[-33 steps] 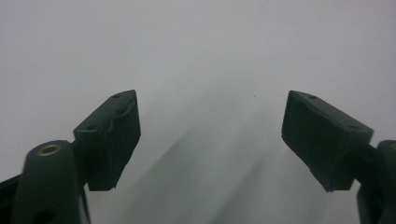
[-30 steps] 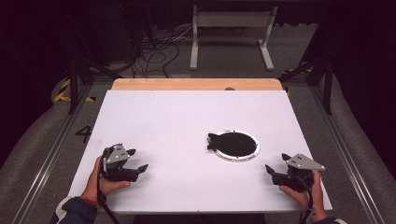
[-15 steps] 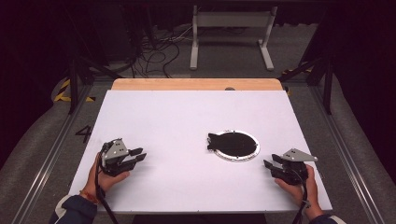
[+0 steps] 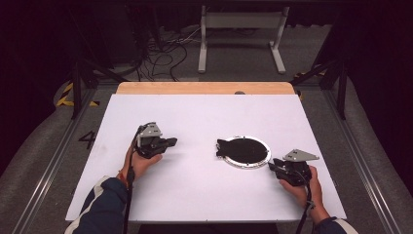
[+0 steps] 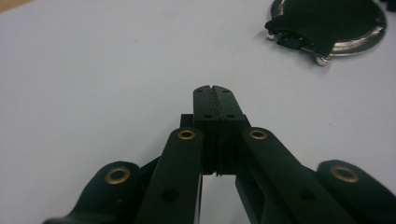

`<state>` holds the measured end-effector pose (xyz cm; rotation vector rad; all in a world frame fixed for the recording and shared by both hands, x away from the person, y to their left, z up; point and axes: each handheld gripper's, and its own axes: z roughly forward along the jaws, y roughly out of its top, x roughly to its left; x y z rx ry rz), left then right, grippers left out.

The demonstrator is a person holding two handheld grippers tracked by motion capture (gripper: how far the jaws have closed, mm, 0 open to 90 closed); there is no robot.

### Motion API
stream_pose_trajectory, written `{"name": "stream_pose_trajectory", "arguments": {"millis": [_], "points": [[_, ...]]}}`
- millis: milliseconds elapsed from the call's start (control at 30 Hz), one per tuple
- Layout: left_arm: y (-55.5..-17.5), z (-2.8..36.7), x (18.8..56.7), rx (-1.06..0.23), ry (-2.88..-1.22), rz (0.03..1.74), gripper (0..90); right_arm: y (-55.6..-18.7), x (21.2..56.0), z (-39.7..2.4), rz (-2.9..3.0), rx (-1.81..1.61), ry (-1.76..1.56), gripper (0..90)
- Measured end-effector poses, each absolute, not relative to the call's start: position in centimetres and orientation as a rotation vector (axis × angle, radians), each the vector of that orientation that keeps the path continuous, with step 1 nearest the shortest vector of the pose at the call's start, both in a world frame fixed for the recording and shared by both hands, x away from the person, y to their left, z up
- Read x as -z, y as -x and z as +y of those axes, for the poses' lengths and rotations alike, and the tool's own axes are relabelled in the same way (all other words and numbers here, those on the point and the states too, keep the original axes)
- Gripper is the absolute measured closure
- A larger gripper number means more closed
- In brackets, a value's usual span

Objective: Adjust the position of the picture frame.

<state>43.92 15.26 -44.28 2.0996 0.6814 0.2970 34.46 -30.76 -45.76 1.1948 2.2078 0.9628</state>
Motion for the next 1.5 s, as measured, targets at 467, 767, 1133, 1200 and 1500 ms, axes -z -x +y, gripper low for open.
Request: {"name": "stream_pose_trajectory", "arguments": {"millis": [467,767,1133,1200,1500], "points": [[-46.5,10.7,45.2,-0.276,-2.143,0.669,88.9,-36.2,45.7,-30.4,2.221,-0.973,-1.189,72.4],[-47.4,8.8,45.3,-0.27,-2.152,0.662,87.6,-37.5,45.7,-30.4,2.202,-0.986,-1.248,76.6],[-49.0,5.7,44.7,-0.264,-2.186,0.628,86.6,-39.6,45.6,-29.8,2.184,-0.972,-1.255,81.8],[-49.2,5.0,44.8,-0.265,-2.199,0.619,86.6,-39.9,45.6,-29.6,2.187,-0.963,-1.241,82.3],[-49.3,3.7,45.5,-0.234,-2.258,0.605,85.4,-41.1,45.6,-28.8,2.201,-0.979,-1.247,82.6]]}}
